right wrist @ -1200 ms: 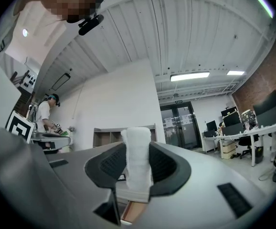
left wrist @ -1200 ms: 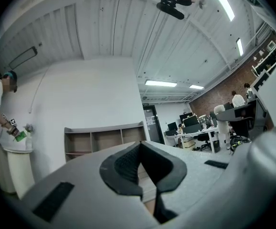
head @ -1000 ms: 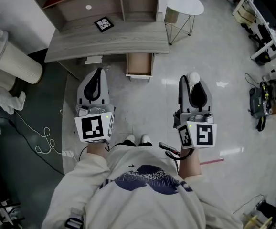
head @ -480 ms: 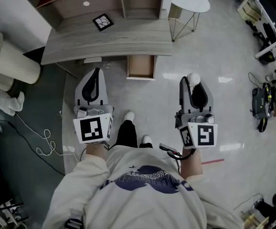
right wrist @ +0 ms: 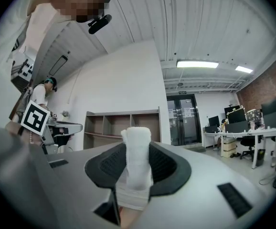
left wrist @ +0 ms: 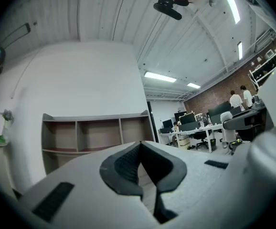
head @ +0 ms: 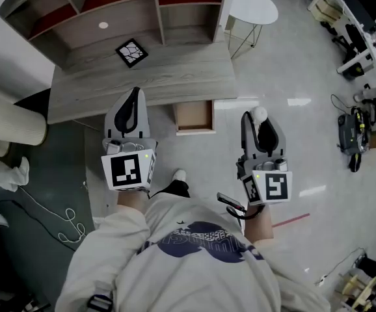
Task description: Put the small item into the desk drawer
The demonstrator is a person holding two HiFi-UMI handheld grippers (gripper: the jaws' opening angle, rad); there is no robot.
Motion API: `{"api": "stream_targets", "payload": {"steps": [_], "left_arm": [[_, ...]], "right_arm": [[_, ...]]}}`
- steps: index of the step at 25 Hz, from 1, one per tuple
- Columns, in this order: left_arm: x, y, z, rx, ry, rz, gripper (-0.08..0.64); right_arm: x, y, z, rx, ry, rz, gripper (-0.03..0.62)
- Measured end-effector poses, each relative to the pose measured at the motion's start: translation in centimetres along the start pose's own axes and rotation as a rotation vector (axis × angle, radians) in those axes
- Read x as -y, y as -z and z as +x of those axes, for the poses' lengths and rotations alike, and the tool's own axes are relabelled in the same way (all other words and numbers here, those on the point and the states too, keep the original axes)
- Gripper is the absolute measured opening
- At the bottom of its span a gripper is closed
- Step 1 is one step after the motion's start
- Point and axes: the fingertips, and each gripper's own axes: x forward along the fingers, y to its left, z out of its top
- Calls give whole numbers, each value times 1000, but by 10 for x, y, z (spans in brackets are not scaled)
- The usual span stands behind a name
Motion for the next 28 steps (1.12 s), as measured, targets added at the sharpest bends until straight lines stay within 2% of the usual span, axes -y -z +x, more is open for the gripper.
{"api": "stream_targets", "payload": {"steps": [5, 11, 16, 23, 28], "left_arm": [[-19, 13, 43, 3, 72, 0, 8], [-38, 25, 70, -13, 89, -18, 8], [-43, 30, 73, -29, 75, -30, 8], [-28, 36, 67, -47, 35, -54, 8], [-4, 54, 66, -93, 59, -27, 8]], "right_arm": [[0, 11, 40, -11, 62, 7, 130], [-1, 19, 74, -50, 71, 2, 130], [-2, 27, 86, -82, 45, 5, 130], [2, 43, 88, -134, -19, 18, 130], [9, 73, 89, -201, -67, 25, 130]]}}
